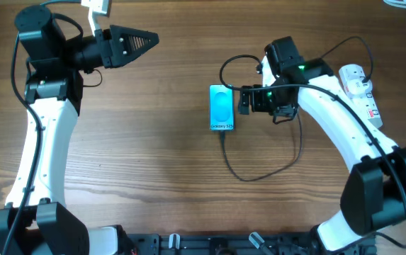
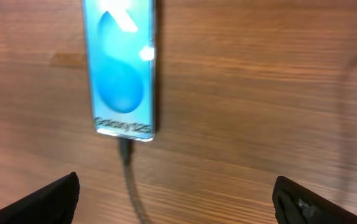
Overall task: Plug charger to phone and switch on socket
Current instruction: 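Open the right gripper and lift it off the phone, then move the right gripper to the white power strip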
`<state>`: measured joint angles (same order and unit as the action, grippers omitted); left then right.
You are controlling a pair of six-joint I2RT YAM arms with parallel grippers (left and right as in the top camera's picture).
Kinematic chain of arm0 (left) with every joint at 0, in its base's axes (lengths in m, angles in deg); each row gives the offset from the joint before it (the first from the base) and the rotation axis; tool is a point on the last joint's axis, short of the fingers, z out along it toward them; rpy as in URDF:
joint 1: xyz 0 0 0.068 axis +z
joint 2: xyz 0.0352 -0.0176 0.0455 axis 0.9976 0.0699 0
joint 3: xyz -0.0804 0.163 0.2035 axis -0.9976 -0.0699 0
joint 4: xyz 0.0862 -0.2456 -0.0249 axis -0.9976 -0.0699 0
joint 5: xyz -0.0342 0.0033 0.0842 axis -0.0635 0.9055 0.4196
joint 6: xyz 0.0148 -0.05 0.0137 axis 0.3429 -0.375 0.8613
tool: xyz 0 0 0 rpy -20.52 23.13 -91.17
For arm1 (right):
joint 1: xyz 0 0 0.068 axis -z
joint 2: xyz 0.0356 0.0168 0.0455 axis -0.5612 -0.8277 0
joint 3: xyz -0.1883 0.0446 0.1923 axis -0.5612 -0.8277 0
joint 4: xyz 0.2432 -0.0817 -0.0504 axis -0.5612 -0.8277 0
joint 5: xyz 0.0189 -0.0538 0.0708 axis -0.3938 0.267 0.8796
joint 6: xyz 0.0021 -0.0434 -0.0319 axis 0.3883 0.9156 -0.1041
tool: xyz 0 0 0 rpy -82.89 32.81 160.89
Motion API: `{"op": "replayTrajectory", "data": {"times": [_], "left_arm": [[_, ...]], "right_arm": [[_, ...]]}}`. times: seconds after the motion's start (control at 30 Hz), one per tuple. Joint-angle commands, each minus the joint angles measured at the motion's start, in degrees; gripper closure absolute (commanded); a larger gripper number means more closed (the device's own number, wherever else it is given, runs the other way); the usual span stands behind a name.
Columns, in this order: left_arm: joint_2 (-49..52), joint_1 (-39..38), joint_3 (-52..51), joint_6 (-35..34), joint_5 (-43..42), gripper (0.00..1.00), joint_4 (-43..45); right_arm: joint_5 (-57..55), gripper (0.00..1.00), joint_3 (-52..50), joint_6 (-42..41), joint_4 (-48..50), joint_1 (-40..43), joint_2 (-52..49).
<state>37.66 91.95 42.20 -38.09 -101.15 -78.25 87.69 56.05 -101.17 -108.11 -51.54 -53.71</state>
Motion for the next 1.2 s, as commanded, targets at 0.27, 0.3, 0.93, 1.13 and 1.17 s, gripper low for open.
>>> {"op": "replayTrajectory", "data": {"times": [0.27,0.3,0.93,1.13,1.17], "left_arm": [[-0.11,0.17,-0.02,0.92,-0.09,0.0,0.02],[-0.11,0.17,-0.02,0.92,-0.09,0.0,0.02],[-0.11,0.17,-0.02,0.92,-0.09,0.0,0.02],[-0.11,0.17,-0.02,0.92,-0.09,0.0,0.02],[-0.11,0.17,-0.02,0.92,-0.09,0.0,0.02]], "right_arm": [[-30.91,0.0,0.72,-4.83,-2.89,0.92,0.55],[-30.95,0.0,0.72,-4.7,-2.89,1.4,0.55],[-28.11,0.0,-0.98,-4.87,-0.9,29.22,0.55],[-28.09,0.0,-1.14,-4.85,4.48,36.5,0.55],[-28.09,0.0,-1.14,-4.83,5.86,37.33,0.55]]}}
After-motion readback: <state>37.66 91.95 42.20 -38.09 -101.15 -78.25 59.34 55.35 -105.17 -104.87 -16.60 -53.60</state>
